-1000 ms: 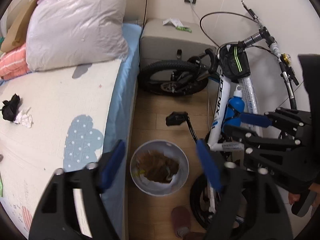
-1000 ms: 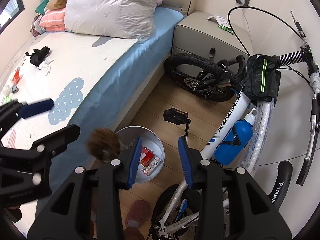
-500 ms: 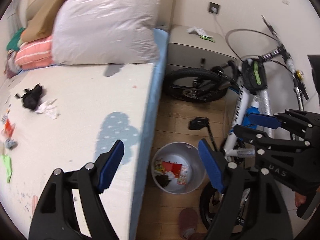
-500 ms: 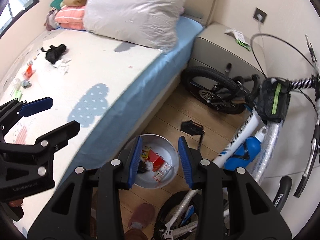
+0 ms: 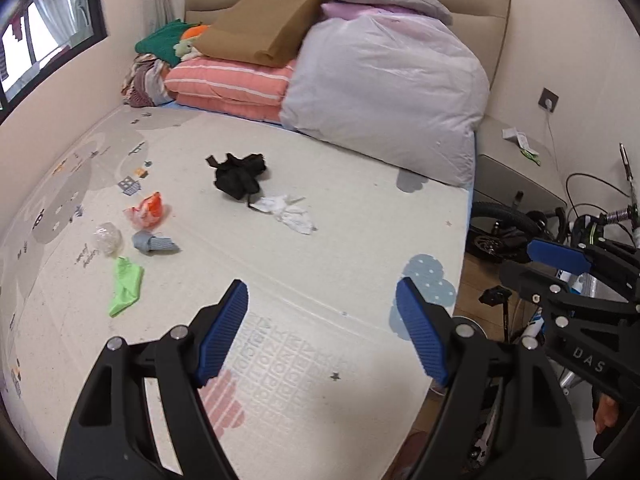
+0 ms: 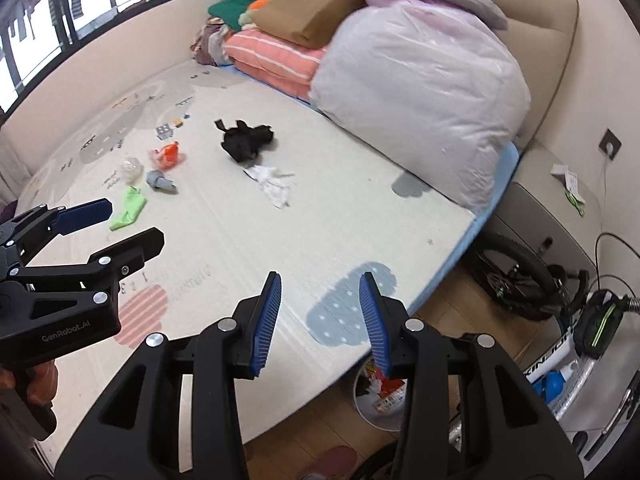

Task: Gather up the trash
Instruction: 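Move both open tools back toward the black cloth and white tissue, then grasp the black cloth with the left tool while the right tool grasps the white tissue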

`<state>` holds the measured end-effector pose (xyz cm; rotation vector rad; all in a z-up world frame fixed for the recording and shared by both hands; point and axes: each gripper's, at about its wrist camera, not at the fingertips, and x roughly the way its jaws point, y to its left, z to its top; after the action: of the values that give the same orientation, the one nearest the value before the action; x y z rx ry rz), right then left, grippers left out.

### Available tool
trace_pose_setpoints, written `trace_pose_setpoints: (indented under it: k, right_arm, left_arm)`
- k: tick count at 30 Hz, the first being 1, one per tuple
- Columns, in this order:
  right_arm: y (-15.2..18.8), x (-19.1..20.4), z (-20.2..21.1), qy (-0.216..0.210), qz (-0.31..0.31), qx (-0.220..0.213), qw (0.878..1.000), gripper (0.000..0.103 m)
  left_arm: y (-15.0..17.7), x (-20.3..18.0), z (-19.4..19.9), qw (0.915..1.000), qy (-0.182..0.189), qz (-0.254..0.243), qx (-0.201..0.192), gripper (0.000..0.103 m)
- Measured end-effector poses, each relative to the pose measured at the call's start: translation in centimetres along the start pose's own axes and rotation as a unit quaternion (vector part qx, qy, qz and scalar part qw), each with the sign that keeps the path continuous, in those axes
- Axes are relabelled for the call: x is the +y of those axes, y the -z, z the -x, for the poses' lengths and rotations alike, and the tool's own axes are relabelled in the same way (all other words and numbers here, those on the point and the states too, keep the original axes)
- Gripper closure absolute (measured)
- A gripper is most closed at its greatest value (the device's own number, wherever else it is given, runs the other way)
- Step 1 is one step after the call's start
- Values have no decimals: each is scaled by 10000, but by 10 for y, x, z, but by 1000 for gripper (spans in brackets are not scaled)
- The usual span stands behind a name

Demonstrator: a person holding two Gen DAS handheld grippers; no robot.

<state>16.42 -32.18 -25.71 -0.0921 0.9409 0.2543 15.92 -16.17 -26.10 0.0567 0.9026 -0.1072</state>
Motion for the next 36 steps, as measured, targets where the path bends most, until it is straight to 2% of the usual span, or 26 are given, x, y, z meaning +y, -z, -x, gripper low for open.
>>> trace_pose_setpoints:
  k: [9,18,22,26,30,36]
  right_arm:
    - [-78,87,31,-86,341,-333,9988,64]
    - [-123,118,33,-41,303,-568,9979,64]
    - [-139,119,15,-120,347,-560,9978,64]
    - [-154,108,-21,-278,403,-480,9976,63]
    - [-170,94,-71,-299,555,-349,9974,56]
    - [-184,77,-160,-400,779,-77,9961,56]
  left_arm:
    - [-47,84,54,9989,-144,177,-422,26]
    - [-81,132,56,9978,-109,311,-572,26]
    - [-96,139,39,9975,-159,364,-579,26]
    - [-108,142,6,9973,-328,430,-500,26]
    - [-118,145,-35,9968,-463,564,-337,26]
    - [-129,152,-108,9955,-610,713,-165,26]
